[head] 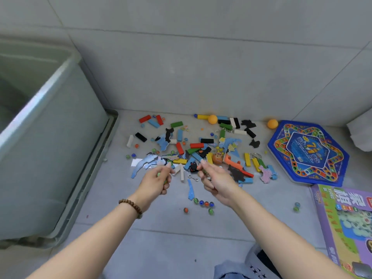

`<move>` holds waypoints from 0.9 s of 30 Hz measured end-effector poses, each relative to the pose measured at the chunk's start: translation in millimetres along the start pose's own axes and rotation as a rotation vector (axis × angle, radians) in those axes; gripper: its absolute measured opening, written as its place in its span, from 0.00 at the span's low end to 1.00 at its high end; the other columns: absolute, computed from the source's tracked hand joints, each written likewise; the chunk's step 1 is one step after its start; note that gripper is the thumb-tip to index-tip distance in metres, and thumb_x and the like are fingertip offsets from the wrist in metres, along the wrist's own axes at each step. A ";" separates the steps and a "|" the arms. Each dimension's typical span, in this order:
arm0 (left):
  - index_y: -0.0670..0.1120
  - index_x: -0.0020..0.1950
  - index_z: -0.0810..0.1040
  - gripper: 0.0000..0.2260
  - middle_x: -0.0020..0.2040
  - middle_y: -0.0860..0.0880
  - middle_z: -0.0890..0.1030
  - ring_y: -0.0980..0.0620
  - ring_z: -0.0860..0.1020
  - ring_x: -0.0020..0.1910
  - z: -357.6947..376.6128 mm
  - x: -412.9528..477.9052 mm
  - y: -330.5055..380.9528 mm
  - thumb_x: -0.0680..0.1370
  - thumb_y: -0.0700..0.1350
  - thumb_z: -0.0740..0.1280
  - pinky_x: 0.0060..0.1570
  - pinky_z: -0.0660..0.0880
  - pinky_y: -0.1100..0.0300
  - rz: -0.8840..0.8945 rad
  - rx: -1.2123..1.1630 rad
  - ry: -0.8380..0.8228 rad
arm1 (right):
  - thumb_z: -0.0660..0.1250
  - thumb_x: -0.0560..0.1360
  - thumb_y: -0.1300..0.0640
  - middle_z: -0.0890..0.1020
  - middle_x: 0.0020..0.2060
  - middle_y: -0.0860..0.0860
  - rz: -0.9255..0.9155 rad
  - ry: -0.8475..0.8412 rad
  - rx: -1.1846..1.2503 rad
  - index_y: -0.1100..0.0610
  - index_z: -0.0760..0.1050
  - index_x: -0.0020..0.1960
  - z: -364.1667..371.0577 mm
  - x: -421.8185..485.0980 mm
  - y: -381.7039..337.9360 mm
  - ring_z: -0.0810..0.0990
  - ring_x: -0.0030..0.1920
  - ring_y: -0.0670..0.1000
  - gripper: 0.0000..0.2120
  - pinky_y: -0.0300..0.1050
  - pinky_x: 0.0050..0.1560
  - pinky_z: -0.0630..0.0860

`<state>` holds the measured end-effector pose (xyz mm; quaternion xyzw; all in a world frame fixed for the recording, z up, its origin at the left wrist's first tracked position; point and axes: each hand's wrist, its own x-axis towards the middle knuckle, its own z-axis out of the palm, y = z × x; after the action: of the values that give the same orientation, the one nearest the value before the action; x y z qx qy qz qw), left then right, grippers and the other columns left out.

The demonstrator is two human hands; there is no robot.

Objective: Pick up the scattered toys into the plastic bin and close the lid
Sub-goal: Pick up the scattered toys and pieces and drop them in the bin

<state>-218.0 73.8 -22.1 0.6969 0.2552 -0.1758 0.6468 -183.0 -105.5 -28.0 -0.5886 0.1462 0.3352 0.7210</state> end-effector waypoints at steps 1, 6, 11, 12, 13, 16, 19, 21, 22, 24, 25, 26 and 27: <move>0.44 0.44 0.75 0.15 0.31 0.51 0.68 0.58 0.64 0.24 -18.4 -7.6 17.2 0.81 0.52 0.57 0.24 0.63 0.67 0.054 0.000 0.020 | 0.56 0.81 0.51 0.72 0.30 0.48 -0.026 -0.063 -0.058 0.57 0.72 0.44 20.8 -4.6 -19.5 0.59 0.20 0.43 0.13 0.36 0.24 0.54; 0.44 0.36 0.72 0.17 0.25 0.54 0.68 0.59 0.62 0.20 -142.2 -66.4 103.3 0.81 0.50 0.58 0.21 0.58 0.68 0.276 -0.017 0.162 | 0.56 0.81 0.55 0.71 0.31 0.48 -0.213 -0.256 -0.293 0.57 0.72 0.44 153.1 -17.6 -102.3 0.60 0.21 0.42 0.11 0.34 0.23 0.55; 0.42 0.38 0.77 0.15 0.24 0.54 0.68 0.60 0.62 0.20 -303.9 -125.5 114.6 0.80 0.48 0.60 0.20 0.60 0.70 0.338 0.026 0.400 | 0.60 0.79 0.62 0.76 0.36 0.50 -0.207 -0.451 -0.459 0.56 0.74 0.48 319.2 -12.9 -125.1 0.67 0.28 0.44 0.05 0.34 0.32 0.65; 0.41 0.41 0.79 0.14 0.27 0.53 0.69 0.60 0.62 0.20 -332.3 -130.8 102.0 0.80 0.47 0.60 0.20 0.61 0.71 0.291 0.000 0.443 | 0.60 0.79 0.64 0.77 0.38 0.51 -0.173 -0.481 -0.478 0.58 0.74 0.50 349.5 -6.5 -119.4 0.68 0.30 0.44 0.05 0.35 0.34 0.66; 0.41 0.45 0.80 0.13 0.30 0.52 0.69 0.60 0.64 0.21 -356.9 -134.3 86.3 0.80 0.47 0.61 0.19 0.61 0.71 0.232 -0.045 0.482 | 0.59 0.79 0.65 0.78 0.38 0.52 -0.142 -0.491 -0.506 0.60 0.74 0.53 379.5 -2.4 -113.5 0.69 0.31 0.45 0.06 0.35 0.35 0.67; 0.37 0.54 0.78 0.09 0.39 0.45 0.73 0.57 0.72 0.28 -407.5 -128.8 38.7 0.80 0.39 0.60 0.21 0.71 0.70 0.063 -0.293 0.530 | 0.59 0.78 0.69 0.77 0.42 0.55 -0.048 -0.492 -0.571 0.67 0.71 0.62 448.3 17.0 -89.0 0.73 0.34 0.47 0.13 0.34 0.33 0.72; 0.33 0.63 0.72 0.13 0.46 0.42 0.75 0.51 0.76 0.39 -434.2 -108.1 15.5 0.78 0.30 0.59 0.30 0.77 0.68 -0.025 -0.423 0.538 | 0.57 0.79 0.69 0.72 0.63 0.62 0.027 -0.420 -0.645 0.67 0.66 0.69 482.9 43.0 -71.0 0.76 0.59 0.57 0.18 0.41 0.54 0.76; 0.33 0.67 0.69 0.18 0.53 0.40 0.77 0.53 0.79 0.41 -448.6 -90.6 10.3 0.77 0.29 0.60 0.30 0.75 0.71 -0.014 -0.295 0.603 | 0.56 0.79 0.68 0.66 0.70 0.62 -0.037 -0.343 -0.708 0.65 0.65 0.70 492.8 57.4 -64.3 0.67 0.70 0.59 0.19 0.42 0.62 0.72; 0.35 0.69 0.68 0.20 0.59 0.39 0.76 0.51 0.79 0.48 -454.7 -83.1 10.0 0.77 0.30 0.62 0.34 0.75 0.70 -0.003 -0.197 0.649 | 0.55 0.79 0.70 0.66 0.71 0.62 -0.055 -0.308 -0.716 0.64 0.64 0.71 494.3 65.8 -62.8 0.66 0.70 0.60 0.21 0.44 0.65 0.70; 0.39 0.70 0.68 0.21 0.67 0.40 0.73 0.47 0.74 0.62 -462.4 -76.0 11.6 0.77 0.35 0.64 0.54 0.74 0.62 0.006 -0.018 0.709 | 0.53 0.79 0.71 0.66 0.71 0.61 -0.145 -0.253 -0.859 0.64 0.62 0.72 491.3 80.2 -58.3 0.67 0.70 0.59 0.22 0.46 0.68 0.66; 0.40 0.69 0.69 0.20 0.67 0.41 0.73 0.46 0.73 0.64 -464.0 -74.3 11.5 0.77 0.37 0.65 0.60 0.70 0.60 0.003 0.035 0.727 | 0.53 0.79 0.71 0.66 0.71 0.59 -0.176 -0.245 -0.915 0.63 0.62 0.72 489.7 80.6 -58.1 0.68 0.69 0.57 0.22 0.43 0.67 0.67; 0.41 0.68 0.70 0.19 0.66 0.42 0.73 0.47 0.72 0.65 -463.7 -74.4 11.5 0.77 0.38 0.65 0.61 0.68 0.60 0.003 0.064 0.737 | 0.54 0.78 0.70 0.67 0.71 0.58 -0.222 -0.248 -0.934 0.61 0.63 0.72 486.5 78.3 -60.5 0.71 0.66 0.55 0.22 0.38 0.62 0.70; 0.42 0.68 0.71 0.18 0.66 0.43 0.73 0.47 0.73 0.64 -461.2 -74.2 11.5 0.77 0.39 0.64 0.59 0.67 0.61 0.005 0.075 0.738 | 0.54 0.78 0.69 0.68 0.70 0.56 -0.269 -0.264 -0.955 0.60 0.65 0.71 481.9 77.0 -62.8 0.75 0.60 0.52 0.22 0.32 0.53 0.73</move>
<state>-310.4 521.0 76.8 0.7373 0.4627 0.0795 0.4857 -174.1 369.5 99.8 -0.8185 -0.1924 0.3405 0.4208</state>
